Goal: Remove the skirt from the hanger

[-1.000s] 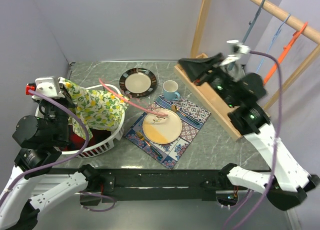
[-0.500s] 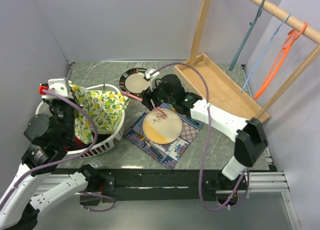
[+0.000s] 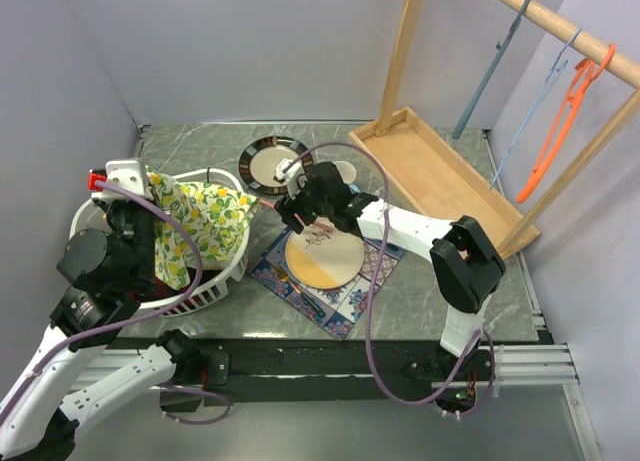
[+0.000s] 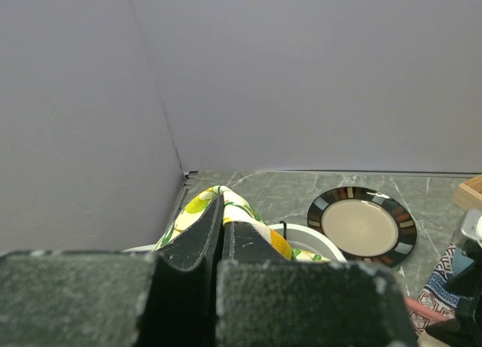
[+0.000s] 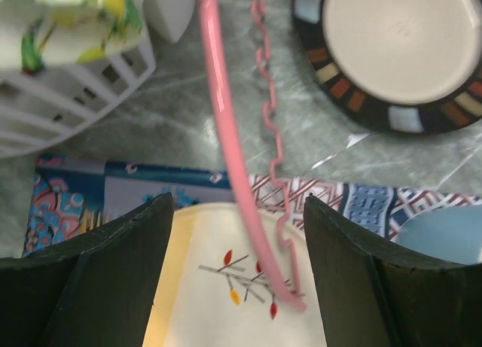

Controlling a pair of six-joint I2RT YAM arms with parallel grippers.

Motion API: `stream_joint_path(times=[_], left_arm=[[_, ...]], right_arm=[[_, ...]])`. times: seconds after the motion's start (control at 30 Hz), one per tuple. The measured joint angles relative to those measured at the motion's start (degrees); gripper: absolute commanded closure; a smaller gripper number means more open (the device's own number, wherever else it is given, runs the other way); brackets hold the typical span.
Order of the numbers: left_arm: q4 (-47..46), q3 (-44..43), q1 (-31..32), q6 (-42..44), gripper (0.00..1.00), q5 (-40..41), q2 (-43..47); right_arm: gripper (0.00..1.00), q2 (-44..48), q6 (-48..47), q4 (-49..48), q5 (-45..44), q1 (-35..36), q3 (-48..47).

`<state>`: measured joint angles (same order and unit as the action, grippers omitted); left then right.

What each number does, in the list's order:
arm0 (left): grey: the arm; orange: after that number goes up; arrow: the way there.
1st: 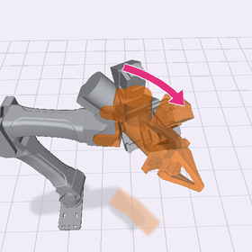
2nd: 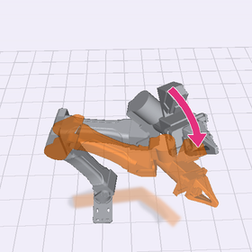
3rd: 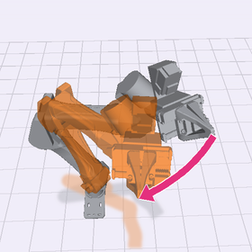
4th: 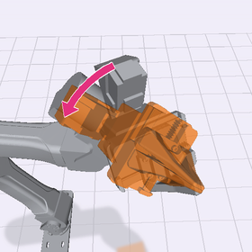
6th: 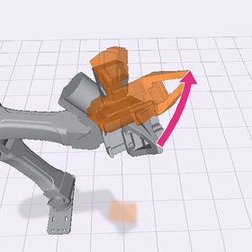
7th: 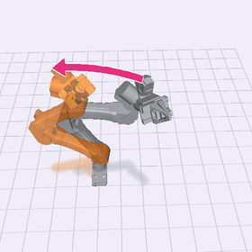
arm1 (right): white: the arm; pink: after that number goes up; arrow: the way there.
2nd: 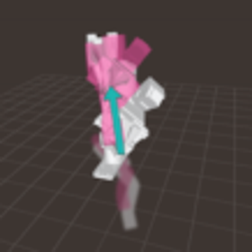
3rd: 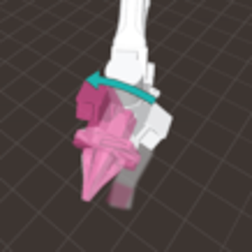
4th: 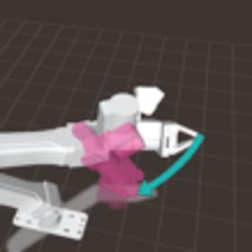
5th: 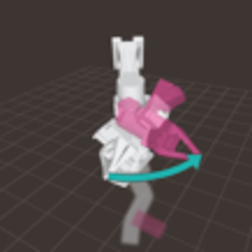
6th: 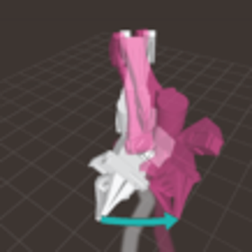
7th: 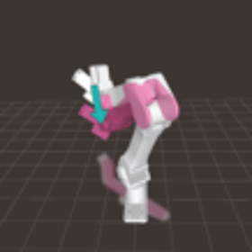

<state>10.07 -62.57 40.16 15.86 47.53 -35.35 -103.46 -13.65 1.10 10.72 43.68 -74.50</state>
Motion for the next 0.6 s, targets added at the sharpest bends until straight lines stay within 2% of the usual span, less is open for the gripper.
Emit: stream_joint_path(times=[0.13, 0.4, 0.47, 0.5, 0.53, 0.6], left_arm=[[-0.39, 0.37, 0.00, 0.07, 0.99, 0.00, -0.02], [-0.81, 0.48, 0.00, 0.74, 0.99, 0.31, -0.02], [-0.81, 0.50, 0.00, 1.01, 0.99, 0.42, -0.02], [-0.83, 0.48, 0.00, 1.03, 0.99, 0.42, -0.02], [-0.85, 0.48, 0.00, 1.05, 0.99, 0.44, -0.02], [-1.01, 0.48, 0.00, 1.36, 0.99, 0.66, -0.04]], right_arm=[[0.24, 0.04, -0.11, -1.42, 0.70, 0.92, 1.95], [0.33, -4.15, -0.26, -4.70, -3.17, 1.77, 2.01], [0.41, -5.38, -0.39, -5.16, -4.28, 1.77, 2.01], [0.48, -5.88, -0.50, -5.40, -4.94, 1.77, 2.01], [0.62, -6.38, -0.59, -5.64, -5.60, 1.77, 1.99], [0.73, -6.78, -0.90, -5.92, -6.67, 1.77, 2.01]])
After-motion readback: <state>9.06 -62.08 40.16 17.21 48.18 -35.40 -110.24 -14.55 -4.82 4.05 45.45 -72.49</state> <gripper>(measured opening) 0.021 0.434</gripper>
